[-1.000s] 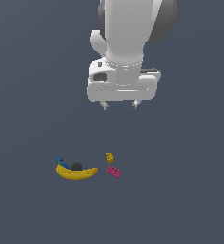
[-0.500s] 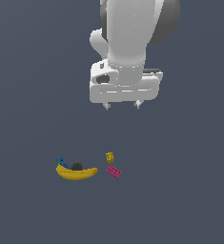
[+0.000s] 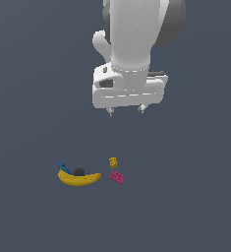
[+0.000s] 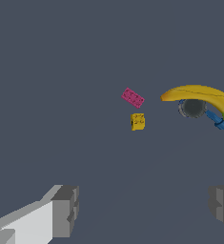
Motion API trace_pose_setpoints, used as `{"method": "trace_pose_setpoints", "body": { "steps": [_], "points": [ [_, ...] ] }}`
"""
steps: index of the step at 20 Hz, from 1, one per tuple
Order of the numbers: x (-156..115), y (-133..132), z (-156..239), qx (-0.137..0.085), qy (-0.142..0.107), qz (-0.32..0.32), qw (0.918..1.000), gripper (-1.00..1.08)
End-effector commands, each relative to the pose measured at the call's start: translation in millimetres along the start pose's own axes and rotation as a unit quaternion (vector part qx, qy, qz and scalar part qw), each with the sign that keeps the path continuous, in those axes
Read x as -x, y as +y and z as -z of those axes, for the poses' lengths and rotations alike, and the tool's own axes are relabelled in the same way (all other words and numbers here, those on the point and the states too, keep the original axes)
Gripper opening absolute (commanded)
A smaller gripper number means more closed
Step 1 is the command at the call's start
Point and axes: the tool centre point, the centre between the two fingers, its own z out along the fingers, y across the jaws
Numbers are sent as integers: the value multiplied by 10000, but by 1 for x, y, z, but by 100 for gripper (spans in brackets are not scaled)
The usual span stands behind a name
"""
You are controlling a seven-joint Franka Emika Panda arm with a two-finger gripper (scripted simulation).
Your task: Pick up a designated object from a clutter of objects.
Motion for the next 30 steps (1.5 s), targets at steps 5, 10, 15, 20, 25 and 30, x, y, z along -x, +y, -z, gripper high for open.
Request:
{"method": "trace_pose_setpoints", "body": {
  "steps": [5, 10, 15, 20, 25, 30],
  "points": [
    [-8, 8, -6, 6, 0, 270, 9996, 100],
    [-18, 18, -15, 14, 2, 627, 9980, 100],
    [-31, 33, -27, 24, 3, 1108, 9938, 100],
    [-45, 49, -41, 34, 3, 1628, 9867, 100],
    [-57, 66, -57, 43, 2, 2143, 9767, 100],
    [-68, 84, -73, 52, 1, 2653, 9641, 100]
  ]
}}
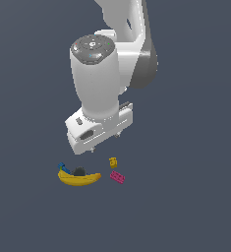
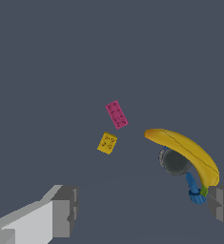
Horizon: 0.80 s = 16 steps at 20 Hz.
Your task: Pick up a designated object from a clutter of objects.
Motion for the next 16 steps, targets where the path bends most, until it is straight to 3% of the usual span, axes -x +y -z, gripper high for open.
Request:
{"method": "trace_pose_setpoints", "body": {
  "steps": [1, 8, 16],
  "points": [
    [0, 10, -8, 5, 0, 270, 9996, 100],
    [0, 39, -33, 14, -3, 1003, 9950, 100],
    [4, 70, -63, 23, -7, 1834, 9830, 100]
  ]
}}
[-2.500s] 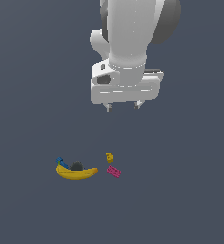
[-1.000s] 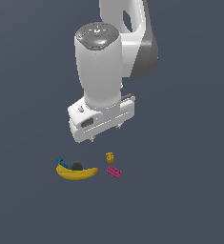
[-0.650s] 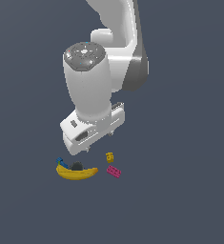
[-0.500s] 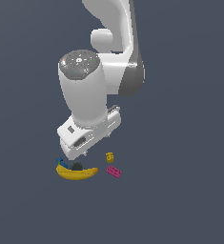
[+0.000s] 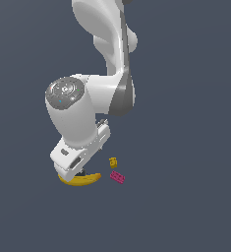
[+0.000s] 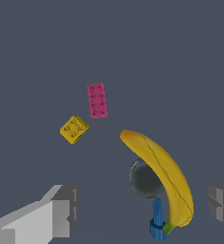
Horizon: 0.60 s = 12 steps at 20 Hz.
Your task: Pick up a designated object from a clutter of objects.
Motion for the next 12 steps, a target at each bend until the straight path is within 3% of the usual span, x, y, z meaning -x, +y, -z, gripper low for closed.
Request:
{"method": "trace_pose_setpoints", "body": {
  "steps": [1, 12],
  "points": [
    [5, 9, -10, 3, 0, 270, 9996, 100],
    [28, 43, -54, 12, -5, 1396, 9902, 100]
  ]
}}
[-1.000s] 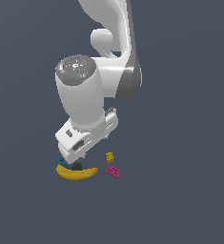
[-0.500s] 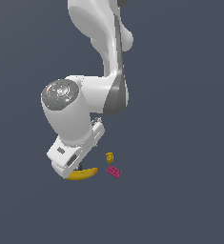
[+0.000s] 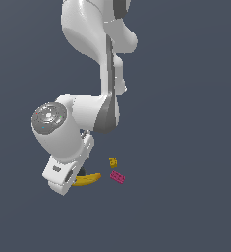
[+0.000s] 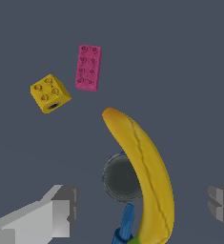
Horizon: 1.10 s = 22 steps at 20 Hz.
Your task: Pick up a designated object from a clutter of objects.
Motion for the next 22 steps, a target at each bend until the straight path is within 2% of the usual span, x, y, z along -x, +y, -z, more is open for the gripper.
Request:
{"method": "trace_pose_setpoints", "body": {
  "steps": [1, 11, 22],
  "points": [
    [7, 5, -9, 4, 0, 242, 9997, 100],
    [24, 17, -33, 8, -2, 823, 9966, 100],
    [27, 18, -44, 6, -3, 902, 9959, 100]
  ]
}}
